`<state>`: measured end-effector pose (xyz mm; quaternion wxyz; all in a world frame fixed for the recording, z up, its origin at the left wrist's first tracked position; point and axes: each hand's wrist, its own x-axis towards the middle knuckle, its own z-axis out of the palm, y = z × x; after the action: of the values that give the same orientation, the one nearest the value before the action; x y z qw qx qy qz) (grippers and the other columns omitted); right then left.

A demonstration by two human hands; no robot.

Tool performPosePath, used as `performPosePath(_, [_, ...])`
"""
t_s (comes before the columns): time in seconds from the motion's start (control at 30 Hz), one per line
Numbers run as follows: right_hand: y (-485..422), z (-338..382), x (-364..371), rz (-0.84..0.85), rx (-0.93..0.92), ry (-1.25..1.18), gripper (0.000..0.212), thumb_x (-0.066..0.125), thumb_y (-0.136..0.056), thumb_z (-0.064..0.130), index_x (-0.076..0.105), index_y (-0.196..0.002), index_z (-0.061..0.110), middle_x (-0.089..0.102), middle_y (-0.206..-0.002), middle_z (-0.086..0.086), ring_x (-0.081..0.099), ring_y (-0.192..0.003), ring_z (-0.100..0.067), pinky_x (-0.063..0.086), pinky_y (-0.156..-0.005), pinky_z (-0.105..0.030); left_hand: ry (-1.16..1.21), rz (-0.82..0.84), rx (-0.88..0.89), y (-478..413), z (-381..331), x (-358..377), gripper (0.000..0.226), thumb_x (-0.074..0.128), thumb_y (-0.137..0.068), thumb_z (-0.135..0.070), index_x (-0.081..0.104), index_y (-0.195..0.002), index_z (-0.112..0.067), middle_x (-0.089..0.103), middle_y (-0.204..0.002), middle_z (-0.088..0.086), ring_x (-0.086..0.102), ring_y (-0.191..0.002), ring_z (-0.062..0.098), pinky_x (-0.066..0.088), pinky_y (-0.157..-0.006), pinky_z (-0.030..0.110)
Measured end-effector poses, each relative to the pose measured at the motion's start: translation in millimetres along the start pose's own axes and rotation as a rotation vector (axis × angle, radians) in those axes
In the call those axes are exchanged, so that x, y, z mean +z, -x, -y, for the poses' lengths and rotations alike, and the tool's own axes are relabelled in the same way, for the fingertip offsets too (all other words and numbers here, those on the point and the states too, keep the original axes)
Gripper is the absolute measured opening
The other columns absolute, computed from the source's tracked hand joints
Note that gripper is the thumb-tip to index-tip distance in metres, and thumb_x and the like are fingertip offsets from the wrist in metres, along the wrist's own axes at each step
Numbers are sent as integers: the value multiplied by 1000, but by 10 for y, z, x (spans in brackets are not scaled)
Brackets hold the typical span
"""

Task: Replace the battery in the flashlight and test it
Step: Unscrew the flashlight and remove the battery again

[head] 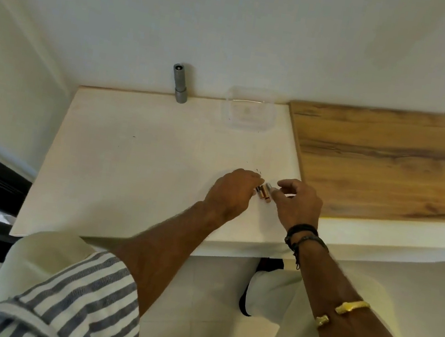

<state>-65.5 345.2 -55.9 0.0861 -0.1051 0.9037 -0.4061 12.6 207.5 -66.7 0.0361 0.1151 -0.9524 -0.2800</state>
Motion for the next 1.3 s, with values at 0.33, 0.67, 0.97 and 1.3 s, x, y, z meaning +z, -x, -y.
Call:
performPosePath(0.33, [-78, 17, 128, 103, -5, 225, 26, 78, -86, 26, 75, -111, 17, 75, -100, -1, 68, -91, -18, 57, -84, -33, -225, -7, 169, -67, 134, -29, 22, 52, -100, -18, 67, -117, -16, 66, -114, 2, 54, -105, 18, 52, -82, 33])
performPosePath(0.67, [-94, 180, 152, 221, -35, 429, 14, 71, -91, 19, 76, -103, 24, 75, -105, 0, 68, -98, -22, 55, -82, -31, -208, -5, 135, 12, 213, -63, 19, 54, -100, -20, 69, -113, -17, 66, -106, 3, 54, -95, 17, 43, -72, 25])
performPosePath(0.97, [-452, 466, 141, 185, -135, 324, 12, 68, -92, 21, 77, -101, 23, 75, -104, -2, 67, -99, -25, 57, -85, -39, -130, -149, 61, -268, 297, -397, 17, 60, -96, -25, 73, -101, -16, 64, -91, 3, 55, -86, 19, 51, -69, 37])
performPosePath(1.3, [-1504, 1229, 334, 146, -341, 376, 12, 67, -94, 19, 76, -102, 20, 73, -105, -1, 66, -98, -22, 55, -85, -35, -130, -307, -58, -1230, 511, -975, 14, 65, -92, -29, 75, -99, -22, 61, -98, 0, 51, -89, 17, 42, -70, 31])
